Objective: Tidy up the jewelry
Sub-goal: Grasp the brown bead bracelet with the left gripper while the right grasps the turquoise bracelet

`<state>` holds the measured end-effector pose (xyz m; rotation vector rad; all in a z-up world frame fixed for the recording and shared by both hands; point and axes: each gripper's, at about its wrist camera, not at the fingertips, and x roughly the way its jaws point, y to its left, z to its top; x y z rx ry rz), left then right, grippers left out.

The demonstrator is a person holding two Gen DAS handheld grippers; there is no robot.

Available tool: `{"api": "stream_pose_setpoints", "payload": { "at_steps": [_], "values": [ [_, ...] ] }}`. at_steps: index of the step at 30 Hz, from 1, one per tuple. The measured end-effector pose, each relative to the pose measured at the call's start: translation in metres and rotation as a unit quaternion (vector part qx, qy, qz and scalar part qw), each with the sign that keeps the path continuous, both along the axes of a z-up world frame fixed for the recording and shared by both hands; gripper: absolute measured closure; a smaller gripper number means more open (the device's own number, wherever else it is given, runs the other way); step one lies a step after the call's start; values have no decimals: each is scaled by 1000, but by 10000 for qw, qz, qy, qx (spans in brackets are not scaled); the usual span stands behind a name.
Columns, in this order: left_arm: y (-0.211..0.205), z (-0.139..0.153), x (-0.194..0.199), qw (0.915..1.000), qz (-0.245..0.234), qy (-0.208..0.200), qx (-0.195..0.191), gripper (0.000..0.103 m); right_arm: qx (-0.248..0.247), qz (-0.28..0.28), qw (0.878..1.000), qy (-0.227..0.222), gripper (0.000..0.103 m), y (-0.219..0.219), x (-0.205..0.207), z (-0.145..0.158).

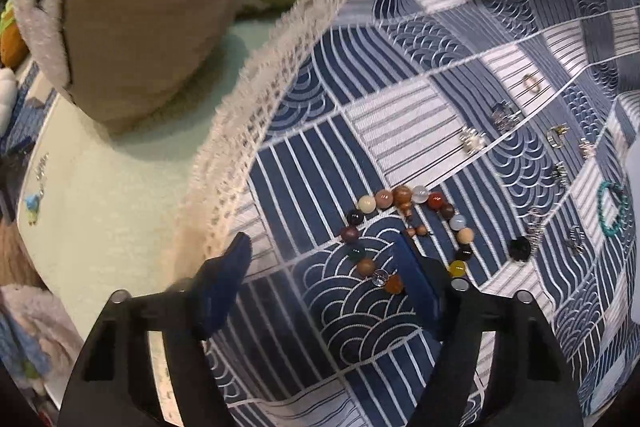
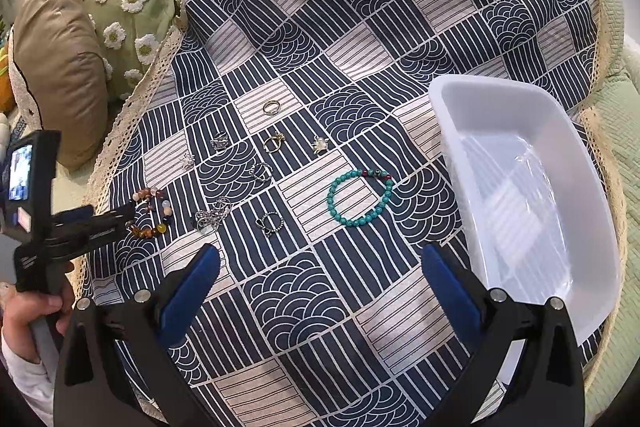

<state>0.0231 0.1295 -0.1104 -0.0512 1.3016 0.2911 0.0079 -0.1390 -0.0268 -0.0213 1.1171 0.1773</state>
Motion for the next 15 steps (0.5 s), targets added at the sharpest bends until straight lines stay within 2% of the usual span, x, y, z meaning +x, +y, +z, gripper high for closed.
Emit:
{"api": "stream_pose_setpoints", "payload": {
  "at_steps": [2,4,6,9,12,13,15],
  "values": [
    [1,-11,4,9998,19,187,16,37,3,-23,10000,20,4,-1,1,0],
    [4,-11,6,9998,74,145,-105,38,10,-45,10000,65,4,-3,2,-2],
    [11,-11,7,9991,185,92,-380,42,14,-43,9999,92,4,-3,3,-3],
    [12,-10,8,9991,180,38,-390,49,7,11,10000,86,4,0,3,-3],
    [9,-7,8,9995,63,-24,-304,75,17,27,10000,84,4,2,7,-3],
    [8,-5,10,9996,50,-33,-289,87,14,2,10000,79,4,1,10,-2],
    [0,0,13,9998,53,-25,-202,92,49,-16,10000,85,4,2,17,-3]
  ]
}}
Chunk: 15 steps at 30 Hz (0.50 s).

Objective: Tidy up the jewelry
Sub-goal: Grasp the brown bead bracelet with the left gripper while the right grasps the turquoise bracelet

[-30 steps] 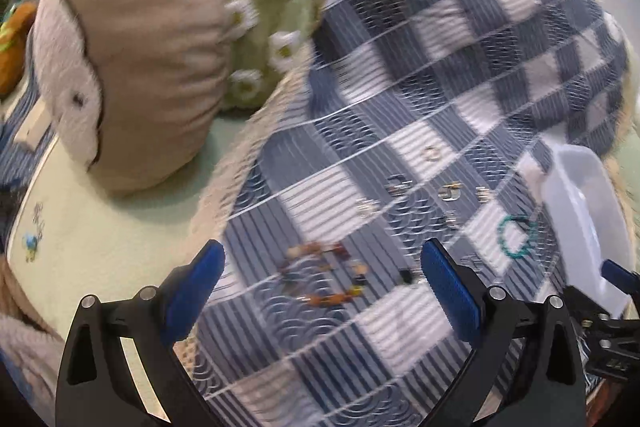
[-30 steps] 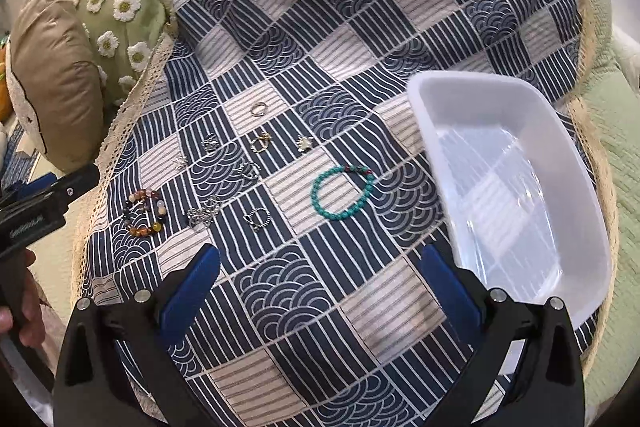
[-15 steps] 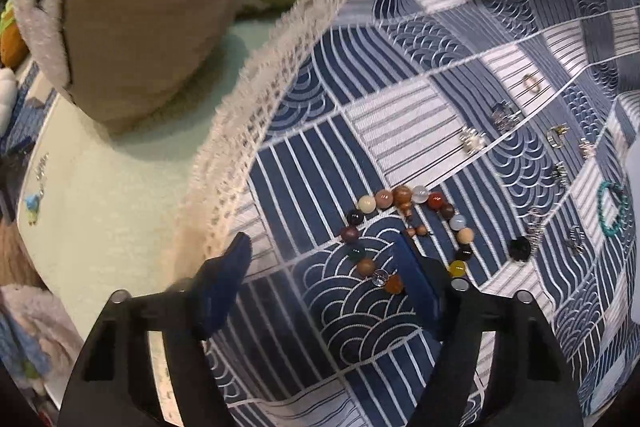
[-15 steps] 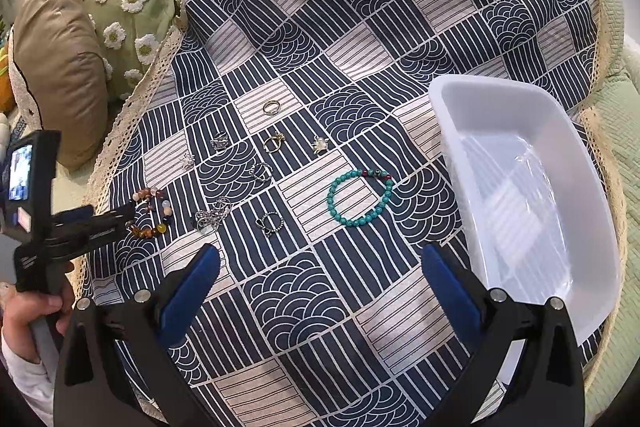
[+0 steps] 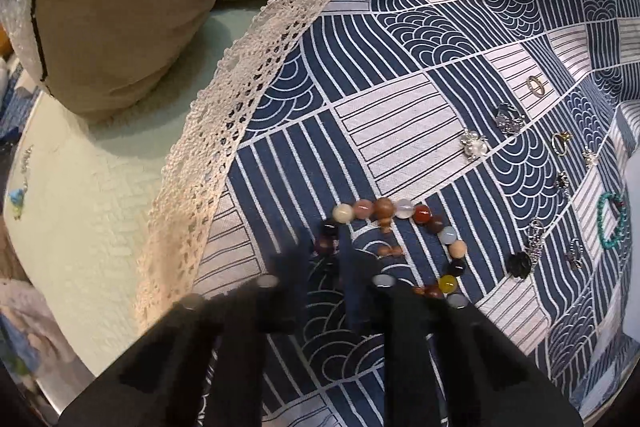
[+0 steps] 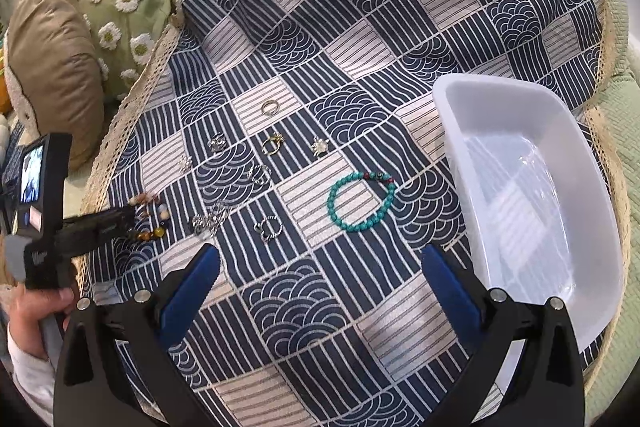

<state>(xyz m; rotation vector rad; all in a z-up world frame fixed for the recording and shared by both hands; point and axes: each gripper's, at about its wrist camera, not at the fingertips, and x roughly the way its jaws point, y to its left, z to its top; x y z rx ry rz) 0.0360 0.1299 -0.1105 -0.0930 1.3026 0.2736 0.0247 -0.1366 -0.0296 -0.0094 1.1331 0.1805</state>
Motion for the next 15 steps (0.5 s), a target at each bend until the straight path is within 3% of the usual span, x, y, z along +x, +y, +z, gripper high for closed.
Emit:
{"api": "stream_pose_setpoints", "payload": {
  "at_steps": [5,8,11,15],
  "values": [
    [3,11,-5,9998,33,-157,-136,94,-6,340,9994,-40,4,16,16,-7],
    [1,19,-9,9982,-89,-296,-517,94,48,565,9984,2,7,25,24,-16],
    [-9,18,-15,9976,-271,-352,-526,94,-13,730,9973,109,21,33,28,-26],
    [-13,19,-15,9974,-404,-393,-442,94,-356,789,9957,326,32,40,37,-47]
  ]
}}
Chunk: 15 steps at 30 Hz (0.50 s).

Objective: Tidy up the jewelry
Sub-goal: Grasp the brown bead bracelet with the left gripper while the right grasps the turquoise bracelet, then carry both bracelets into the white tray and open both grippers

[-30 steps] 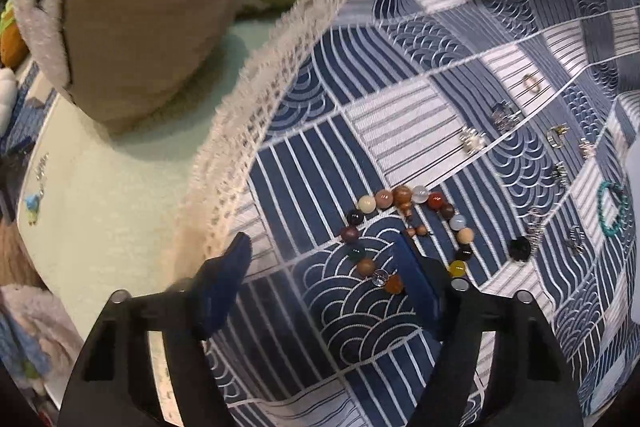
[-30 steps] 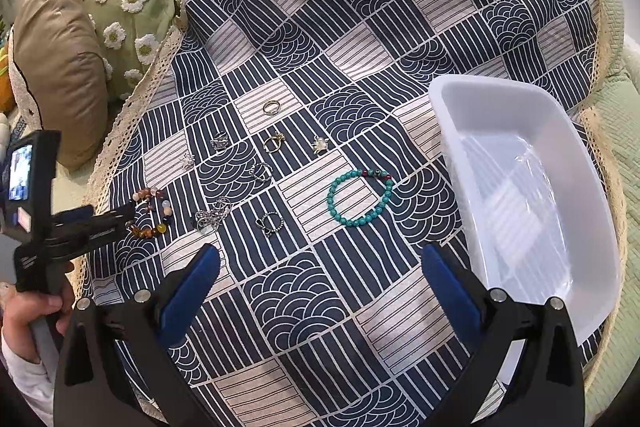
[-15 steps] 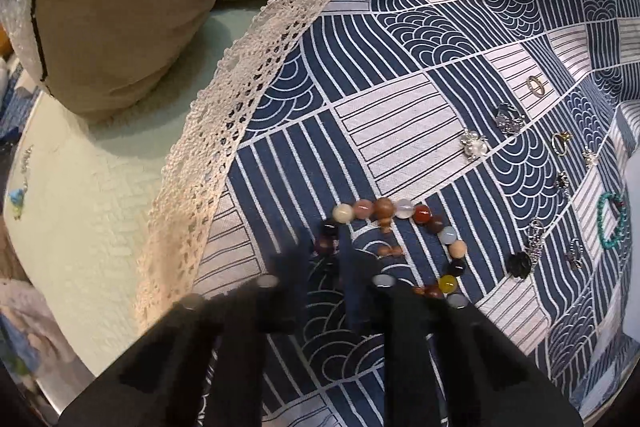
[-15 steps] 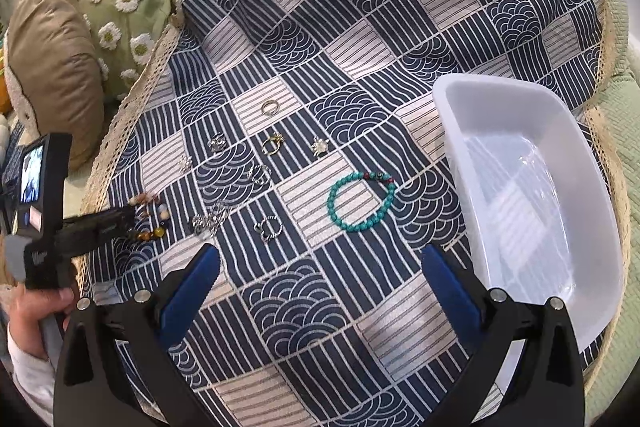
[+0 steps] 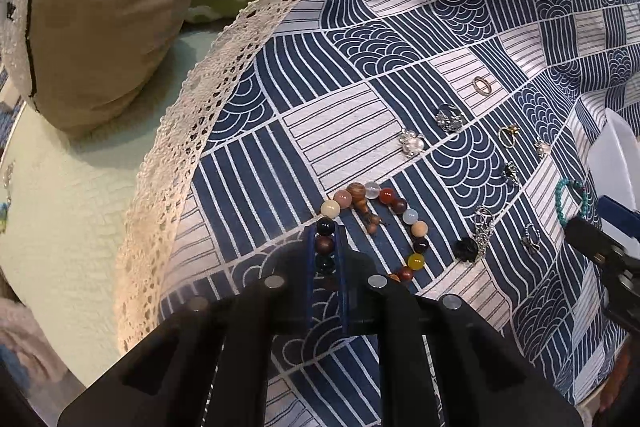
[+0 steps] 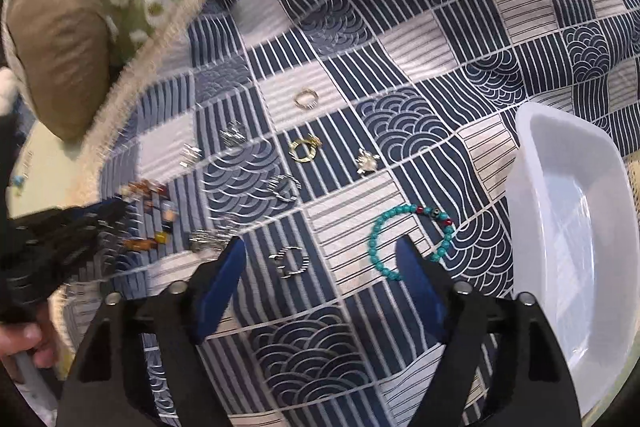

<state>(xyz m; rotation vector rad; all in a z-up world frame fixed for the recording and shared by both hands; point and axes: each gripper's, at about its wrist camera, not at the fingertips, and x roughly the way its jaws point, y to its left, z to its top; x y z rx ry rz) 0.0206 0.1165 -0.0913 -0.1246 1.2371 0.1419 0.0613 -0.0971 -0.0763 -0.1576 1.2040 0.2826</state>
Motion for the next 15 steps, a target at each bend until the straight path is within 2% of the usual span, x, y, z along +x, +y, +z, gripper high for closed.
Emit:
{"api": "stream_pose_setpoints", "payload": {
  "at_steps": [8,15],
  "values": [
    [4,4,-1,9999,106,-96,-53,94,-328,-220,9986,354,48,-4,20,-36],
    [9,10,0,9994,191,-241,-180,94,-239,-168,9989,361,52,-7,18,-45]
  ]
}}
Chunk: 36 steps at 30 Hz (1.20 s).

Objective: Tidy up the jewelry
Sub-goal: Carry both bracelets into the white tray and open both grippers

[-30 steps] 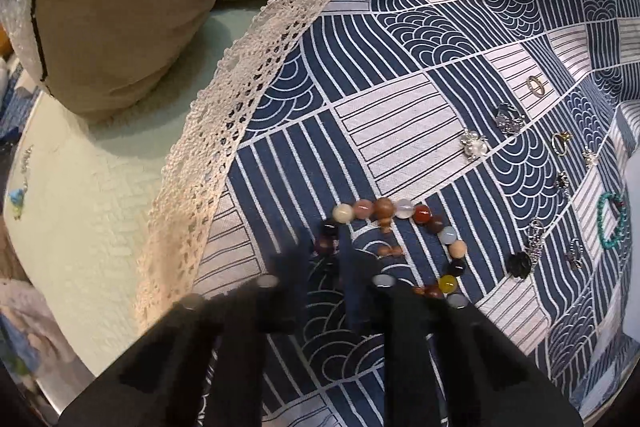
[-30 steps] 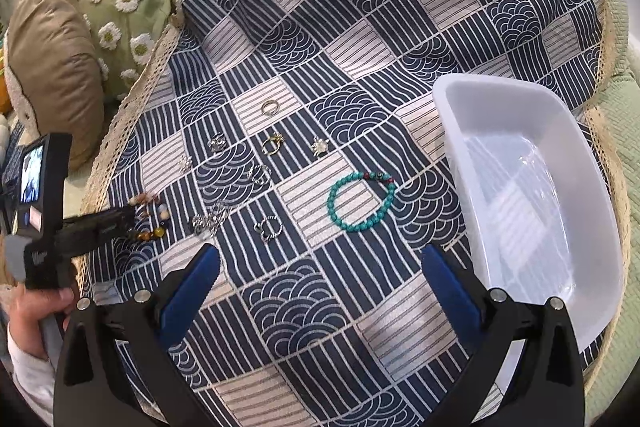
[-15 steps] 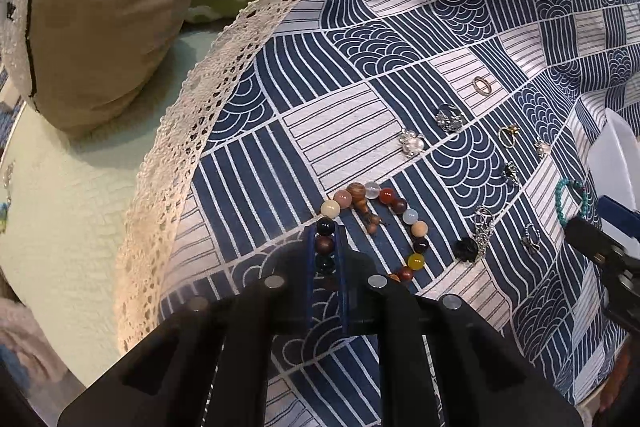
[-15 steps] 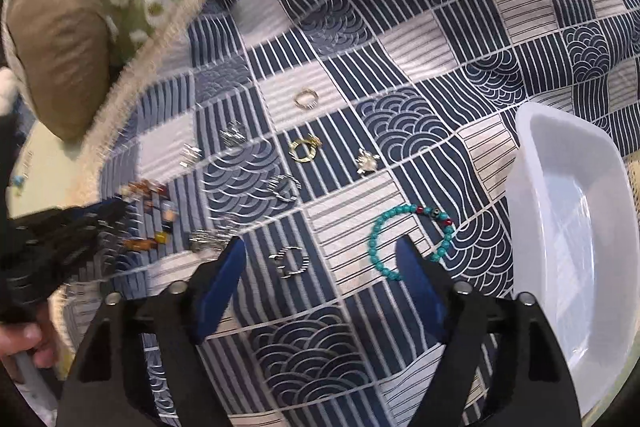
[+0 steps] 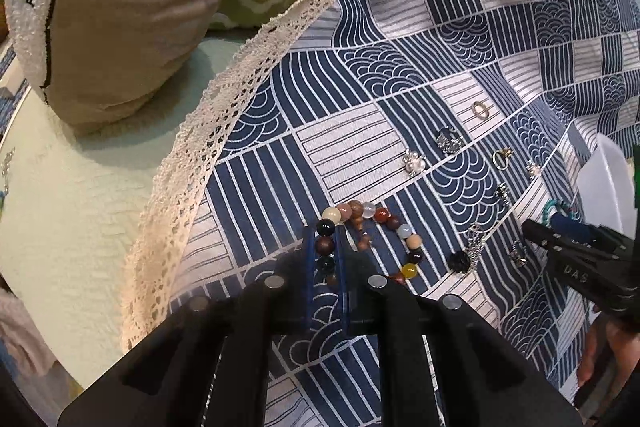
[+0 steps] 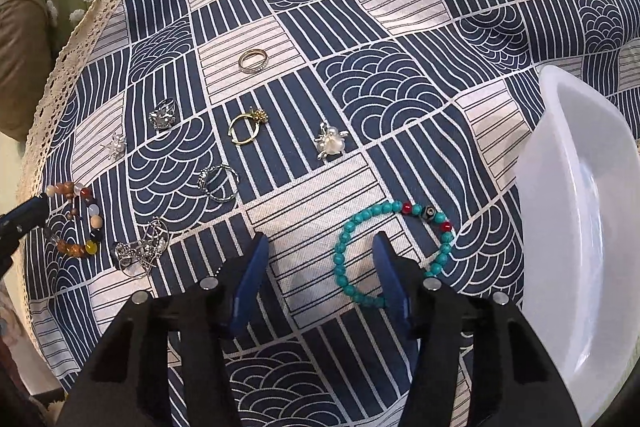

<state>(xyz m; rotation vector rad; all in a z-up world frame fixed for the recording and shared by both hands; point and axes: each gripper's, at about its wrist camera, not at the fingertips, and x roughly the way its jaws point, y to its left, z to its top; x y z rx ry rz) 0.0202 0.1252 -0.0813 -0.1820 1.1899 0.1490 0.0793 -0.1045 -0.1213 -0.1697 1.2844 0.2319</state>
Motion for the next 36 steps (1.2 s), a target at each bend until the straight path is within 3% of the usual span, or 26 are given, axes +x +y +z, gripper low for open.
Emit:
{"api": "stream_pose_setpoints", "payload": {
  "at_steps": [1,3,4,5,9,12,18,21,25,29,33,36],
  "values": [
    [-1,0,0,10000,-9,-11,2,94,7,72,10000,-32,54,1,-2,-1],
    [-2,0,0,10000,-29,1,31,94,107,120,9999,-25,72,0,-3,0],
    [-2,0,-1,10000,-37,6,44,94,157,101,9998,-8,90,-1,-3,1],
    [-2,0,-1,10000,-35,7,53,94,212,54,9998,23,96,-3,-4,1],
    [-1,0,-1,10000,-9,2,22,94,418,-48,9991,39,96,-9,-6,7],
    [-2,2,-2,10000,-17,-10,63,94,429,-52,9988,-221,96,-6,-11,24],
    [-12,38,-10,9987,-74,-499,-107,94,1096,-63,9889,-997,96,-17,-36,107],
    [-33,67,-17,9964,-324,-786,-39,94,1125,-173,9860,-1216,96,-38,-40,135],
    [-81,107,-19,9898,-881,-1101,178,94,945,-444,9844,-1418,96,-73,-46,160],
    [-142,134,-8,9801,-1525,-1262,111,94,587,-893,9825,-1524,96,-126,-46,171],
    [-222,151,6,9641,-2274,-1354,-221,94,489,-1414,9783,-1437,96,-188,-51,167],
    [-285,148,19,9503,-2820,-1216,-504,93,431,-1821,9742,-1263,96,-233,-54,153]
  ]
}}
